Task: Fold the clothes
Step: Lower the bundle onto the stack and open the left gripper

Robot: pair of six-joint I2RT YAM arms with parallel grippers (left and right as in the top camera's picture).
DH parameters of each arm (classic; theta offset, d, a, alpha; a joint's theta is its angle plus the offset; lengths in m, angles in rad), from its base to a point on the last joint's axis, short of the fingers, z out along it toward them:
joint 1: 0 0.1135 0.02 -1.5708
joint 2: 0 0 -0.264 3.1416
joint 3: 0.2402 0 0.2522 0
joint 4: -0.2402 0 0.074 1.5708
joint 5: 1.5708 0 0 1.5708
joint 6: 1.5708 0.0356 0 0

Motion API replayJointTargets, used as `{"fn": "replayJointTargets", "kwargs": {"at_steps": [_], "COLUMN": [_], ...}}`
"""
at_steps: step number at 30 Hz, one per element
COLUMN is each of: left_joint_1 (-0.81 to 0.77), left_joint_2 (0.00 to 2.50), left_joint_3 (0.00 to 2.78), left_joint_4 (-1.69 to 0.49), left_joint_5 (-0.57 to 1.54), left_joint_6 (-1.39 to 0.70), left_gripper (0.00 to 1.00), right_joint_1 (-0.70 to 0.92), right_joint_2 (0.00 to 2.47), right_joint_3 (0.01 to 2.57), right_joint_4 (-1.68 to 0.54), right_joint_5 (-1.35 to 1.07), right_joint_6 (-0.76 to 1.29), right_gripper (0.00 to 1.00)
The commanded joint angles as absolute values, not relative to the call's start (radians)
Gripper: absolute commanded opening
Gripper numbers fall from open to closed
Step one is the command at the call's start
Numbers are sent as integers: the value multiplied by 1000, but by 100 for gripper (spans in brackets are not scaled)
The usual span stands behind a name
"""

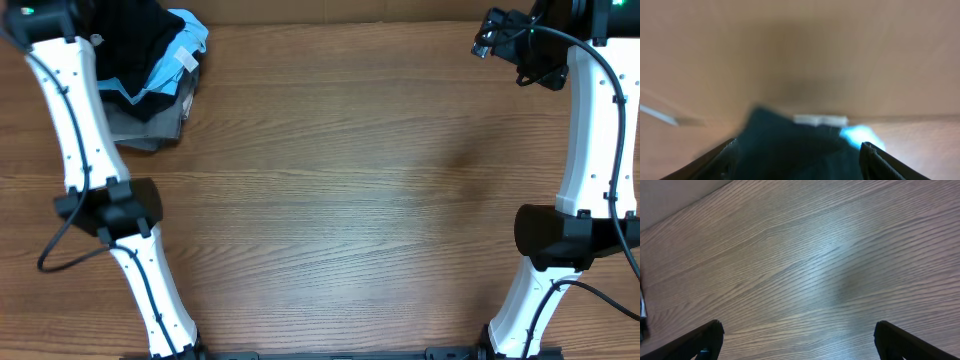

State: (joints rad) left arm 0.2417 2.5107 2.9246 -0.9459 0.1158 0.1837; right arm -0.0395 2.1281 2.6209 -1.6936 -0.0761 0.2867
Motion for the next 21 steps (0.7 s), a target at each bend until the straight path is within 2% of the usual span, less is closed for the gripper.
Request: {"fn": "replayJointTargets", "kwargs": {"at_steps": [1,3,7,10,15,21], "left_joint_1": [242,242,244,255,273,274], "left_joint_2": [2617,2661,2791,2907,3029,2992], "left_joint_3": [2915,2915,2915,2915,2915,2980], "left_joint_4": [-1032,-1131,-1354,-1433,-1468,-1431], "left_joint_5": [73,68,66,68,82,93], "left_joint_6": [202,202,152,115,94,98], "left_gripper": [81,82,76,76,77,86], "right_joint_1": [-41,-41,-41,-41,-41,-41], "right_joint_2": [2138,2138,2138,2138,2138,2138], "right_joint_3": [2617,2617,2617,2617,2617,2617], "right_joint_4": [-1693,-1693,-1692,-1693,-1694,-1694], "right_joint_5": [-84,-84,-84,-84,-84,-84], "right_joint_6": [281,281,281,281,281,281], "right_gripper": [100,100,100,100,100,100]}}
